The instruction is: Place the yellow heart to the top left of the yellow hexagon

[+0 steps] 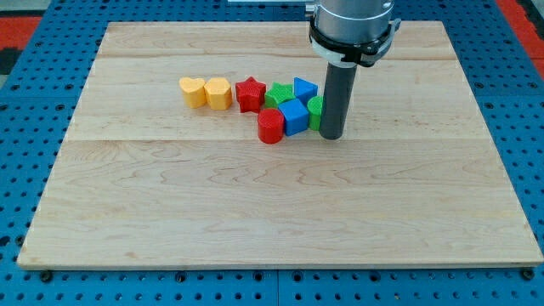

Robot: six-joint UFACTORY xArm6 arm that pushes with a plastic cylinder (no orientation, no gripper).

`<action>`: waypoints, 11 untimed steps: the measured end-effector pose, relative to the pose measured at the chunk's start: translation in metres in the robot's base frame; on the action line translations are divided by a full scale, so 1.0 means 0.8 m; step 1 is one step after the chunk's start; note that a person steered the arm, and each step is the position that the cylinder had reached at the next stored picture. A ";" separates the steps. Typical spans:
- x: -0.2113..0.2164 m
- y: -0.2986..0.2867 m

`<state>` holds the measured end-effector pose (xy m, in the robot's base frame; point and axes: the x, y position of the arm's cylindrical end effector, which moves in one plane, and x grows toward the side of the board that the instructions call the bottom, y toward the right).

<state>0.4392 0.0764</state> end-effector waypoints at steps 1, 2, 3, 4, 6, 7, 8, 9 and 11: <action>0.063 -0.023; 0.057 -0.180; -0.001 -0.320; -0.051 -0.342; -0.065 -0.313; -0.082 -0.288; -0.083 -0.269; -0.099 -0.257; -0.119 -0.220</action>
